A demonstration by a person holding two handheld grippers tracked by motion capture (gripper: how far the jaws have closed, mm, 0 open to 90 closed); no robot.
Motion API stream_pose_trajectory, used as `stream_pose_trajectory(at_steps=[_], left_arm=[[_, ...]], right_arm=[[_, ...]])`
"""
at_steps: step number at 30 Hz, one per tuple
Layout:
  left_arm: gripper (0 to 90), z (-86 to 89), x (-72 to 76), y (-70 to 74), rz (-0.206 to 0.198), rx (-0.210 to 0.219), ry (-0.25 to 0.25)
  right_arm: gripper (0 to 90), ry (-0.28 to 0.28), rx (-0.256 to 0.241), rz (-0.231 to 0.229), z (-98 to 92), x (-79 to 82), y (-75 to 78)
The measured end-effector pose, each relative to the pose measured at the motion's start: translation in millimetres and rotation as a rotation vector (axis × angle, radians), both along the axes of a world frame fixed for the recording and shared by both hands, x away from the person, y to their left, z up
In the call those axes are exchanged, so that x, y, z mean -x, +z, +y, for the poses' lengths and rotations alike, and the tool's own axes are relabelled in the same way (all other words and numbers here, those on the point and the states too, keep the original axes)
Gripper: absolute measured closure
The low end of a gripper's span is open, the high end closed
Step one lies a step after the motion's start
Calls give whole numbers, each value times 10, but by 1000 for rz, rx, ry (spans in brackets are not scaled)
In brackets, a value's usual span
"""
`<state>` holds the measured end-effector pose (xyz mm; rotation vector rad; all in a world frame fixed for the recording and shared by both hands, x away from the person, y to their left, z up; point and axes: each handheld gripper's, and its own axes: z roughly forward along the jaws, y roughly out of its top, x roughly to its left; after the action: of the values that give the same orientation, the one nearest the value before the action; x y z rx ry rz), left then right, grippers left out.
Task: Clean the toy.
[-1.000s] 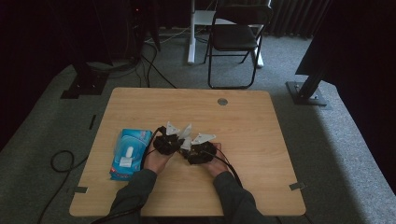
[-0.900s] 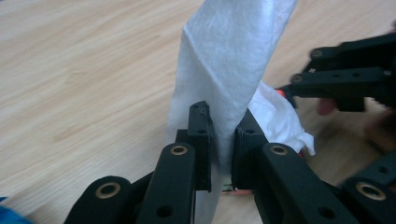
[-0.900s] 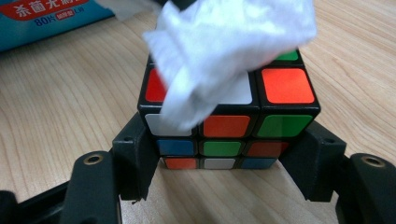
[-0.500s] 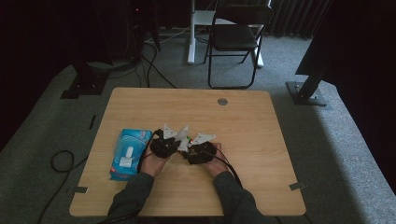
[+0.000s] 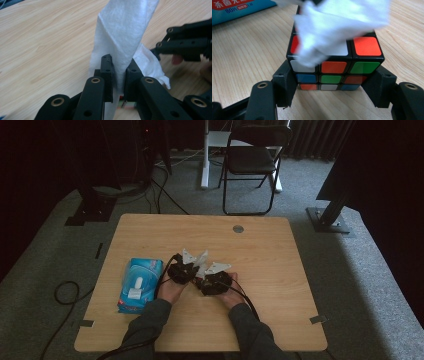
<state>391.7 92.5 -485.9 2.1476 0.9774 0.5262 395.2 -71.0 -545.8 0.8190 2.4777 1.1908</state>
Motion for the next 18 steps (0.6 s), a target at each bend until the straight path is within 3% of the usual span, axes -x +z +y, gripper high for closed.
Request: stream_pose_trajectory(at_steps=[6, 14, 18], left_arm=[[812, -63, 27, -18, 28, 55, -48], [811, 60, 196, -11, 23, 35, -79], [810, 153, 164, -12, 12, 28, -47]], right_arm=[[341, 1, 1, 0, -1, 1, 0], [340, 1, 0, -2, 1, 0, -1], [341, 0, 1, -1, 0, 1, 0]])
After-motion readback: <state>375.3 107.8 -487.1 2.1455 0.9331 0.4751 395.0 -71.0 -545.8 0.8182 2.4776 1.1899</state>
